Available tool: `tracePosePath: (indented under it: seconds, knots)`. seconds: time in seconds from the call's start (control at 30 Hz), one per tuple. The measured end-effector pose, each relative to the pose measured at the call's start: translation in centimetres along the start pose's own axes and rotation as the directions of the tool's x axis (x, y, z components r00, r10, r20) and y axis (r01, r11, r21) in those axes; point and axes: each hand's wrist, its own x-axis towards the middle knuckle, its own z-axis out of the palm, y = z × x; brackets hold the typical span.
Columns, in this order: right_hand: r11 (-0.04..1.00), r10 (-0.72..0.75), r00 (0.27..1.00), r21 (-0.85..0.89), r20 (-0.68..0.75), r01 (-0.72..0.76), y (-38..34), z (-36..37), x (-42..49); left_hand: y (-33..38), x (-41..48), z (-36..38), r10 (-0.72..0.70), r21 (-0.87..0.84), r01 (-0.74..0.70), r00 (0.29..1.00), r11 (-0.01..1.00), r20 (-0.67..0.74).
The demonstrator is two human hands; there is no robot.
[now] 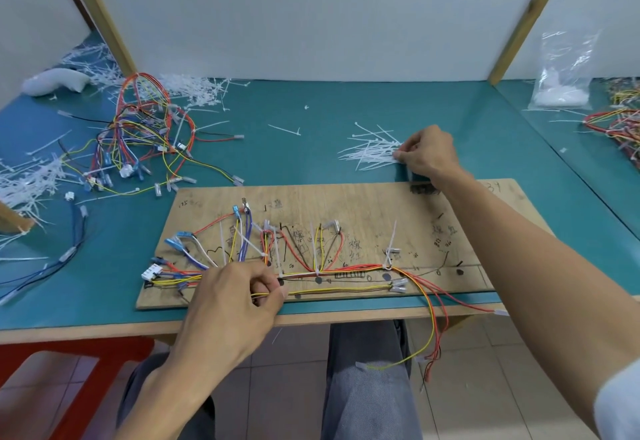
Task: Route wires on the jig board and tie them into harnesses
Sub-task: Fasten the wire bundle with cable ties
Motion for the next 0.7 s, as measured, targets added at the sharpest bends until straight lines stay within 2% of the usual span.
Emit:
tracePosePath:
  seconds: [0.13,0.23,0.33,0.4,0.47,0.6,0.7]
  knots:
    - [0.996,-0.042,0.997,-0.075,0.070,0.047,-0.2,-0.3,0.3,0.0,0.0,0.0,0.003,0.005,-0.003,1.000,1.000,-0.001]
    - [0.994,-0.101,0.992,-0.021,0.076,0.103,-0.3,-1.0,0.4,-0.2,0.1,0.1,-0.003,0.007,0.003,1.000,1.000,0.003]
    - [0.965,-0.205,0.978,0.174,0.036,0.196,-0.5,-2.5,-0.6,-0.3,0.1,0.2,-0.009,0.010,0.009,1.000,1.000,0.002]
    - [0.897,-0.276,0.961,0.354,-0.021,0.265,-1.1,-3.8,-2.0,-0.5,0.0,0.2,-0.003,0.001,0.003,1.000,1.000,0.002]
    - [0.820,-0.332,0.938,0.462,-0.097,0.338,-2.2,-5.3,-4.0,-0.5,-0.1,0.1,0.004,-0.019,-0.003,1.000,1.000,0.009]
    - [0.674,-0.520,0.836,0.518,-0.172,0.526,-5.3,-7.5,-9.4,-0.9,-0.2,-0.2,-0.008,-0.101,0.011,1.000,0.995,0.027]
    - [0.625,-0.689,0.720,0.433,-0.085,0.649,-7.4,-6.9,-15.1,-1.2,-0.5,-0.3,0.001,-0.183,0.007,0.999,0.983,0.041]
